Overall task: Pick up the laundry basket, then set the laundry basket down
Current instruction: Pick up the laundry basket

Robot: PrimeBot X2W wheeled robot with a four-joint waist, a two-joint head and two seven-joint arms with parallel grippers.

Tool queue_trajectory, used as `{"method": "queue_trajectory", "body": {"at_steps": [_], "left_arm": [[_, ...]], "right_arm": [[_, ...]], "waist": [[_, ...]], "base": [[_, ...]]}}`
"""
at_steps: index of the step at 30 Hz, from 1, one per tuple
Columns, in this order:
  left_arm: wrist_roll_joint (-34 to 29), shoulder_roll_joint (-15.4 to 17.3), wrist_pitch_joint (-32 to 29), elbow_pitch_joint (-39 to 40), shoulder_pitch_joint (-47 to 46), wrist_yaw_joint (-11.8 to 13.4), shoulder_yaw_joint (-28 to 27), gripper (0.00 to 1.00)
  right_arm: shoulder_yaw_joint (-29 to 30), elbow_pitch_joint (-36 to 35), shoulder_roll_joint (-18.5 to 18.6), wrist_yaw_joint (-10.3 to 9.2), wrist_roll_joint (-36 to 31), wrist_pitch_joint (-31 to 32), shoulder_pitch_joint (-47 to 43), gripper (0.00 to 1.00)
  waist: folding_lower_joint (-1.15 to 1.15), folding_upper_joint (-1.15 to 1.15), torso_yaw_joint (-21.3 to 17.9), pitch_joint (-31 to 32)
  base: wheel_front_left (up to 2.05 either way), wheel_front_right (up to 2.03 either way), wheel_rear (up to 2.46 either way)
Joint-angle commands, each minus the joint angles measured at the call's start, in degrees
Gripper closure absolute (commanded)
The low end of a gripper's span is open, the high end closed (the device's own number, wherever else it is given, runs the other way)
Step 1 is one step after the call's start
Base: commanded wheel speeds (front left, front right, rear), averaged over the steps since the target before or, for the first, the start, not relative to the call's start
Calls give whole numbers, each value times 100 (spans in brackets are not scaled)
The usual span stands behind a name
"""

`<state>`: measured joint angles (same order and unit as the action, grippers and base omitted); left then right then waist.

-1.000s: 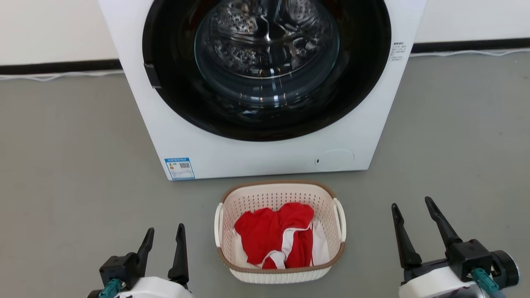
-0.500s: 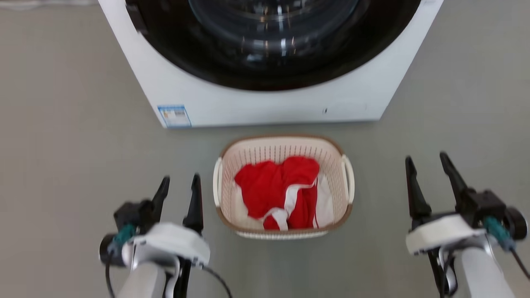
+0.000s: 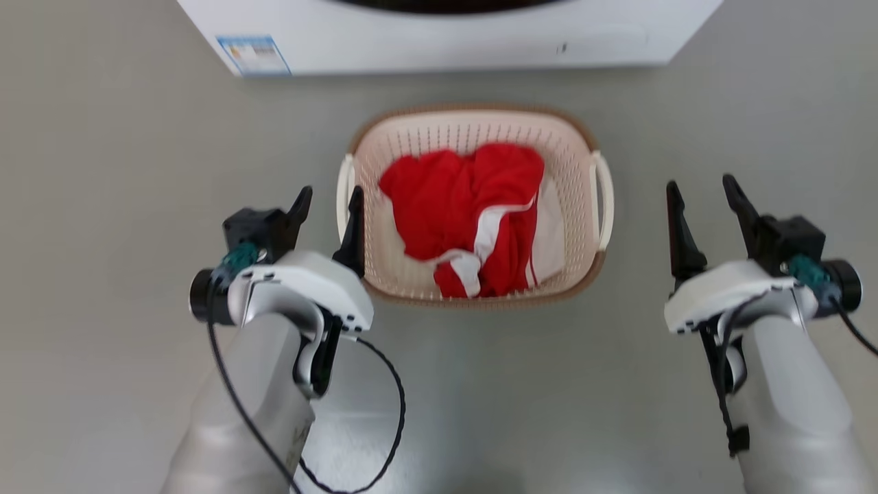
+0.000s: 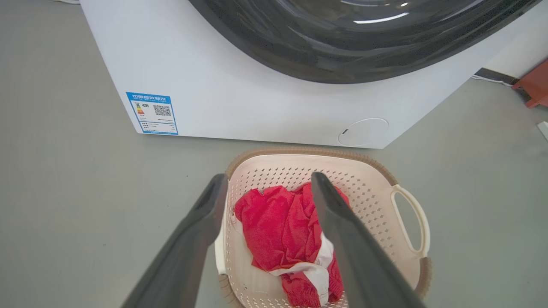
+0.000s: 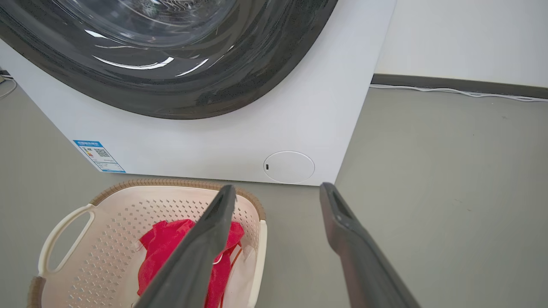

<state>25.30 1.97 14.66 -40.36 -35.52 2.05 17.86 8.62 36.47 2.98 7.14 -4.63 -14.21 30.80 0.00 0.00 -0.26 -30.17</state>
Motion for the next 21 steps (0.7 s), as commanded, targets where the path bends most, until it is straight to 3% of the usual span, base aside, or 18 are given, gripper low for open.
{"method": "queue_trajectory", "body": {"at_steps": [1, 9, 21], "left_arm": [[66, 90, 34, -66, -219, 65, -31, 0], [375, 90, 34, -783, -920, 170, 308, 0], [400, 90, 34, -1187, -1587, 326, 336, 0]], "right_arm": [[-132, 17, -10, 35, -71, -79, 170, 0], [-174, 508, -10, 35, -81, -79, 734, 0], [-128, 465, -10, 35, -168, -79, 1138, 0]], "waist": [[0, 0, -26, -442], [0, 0, -51, -1094], [0, 0, 1, -1787]], "base": [[0, 0, 0], [0, 0, 0], [0, 0, 0]]}}
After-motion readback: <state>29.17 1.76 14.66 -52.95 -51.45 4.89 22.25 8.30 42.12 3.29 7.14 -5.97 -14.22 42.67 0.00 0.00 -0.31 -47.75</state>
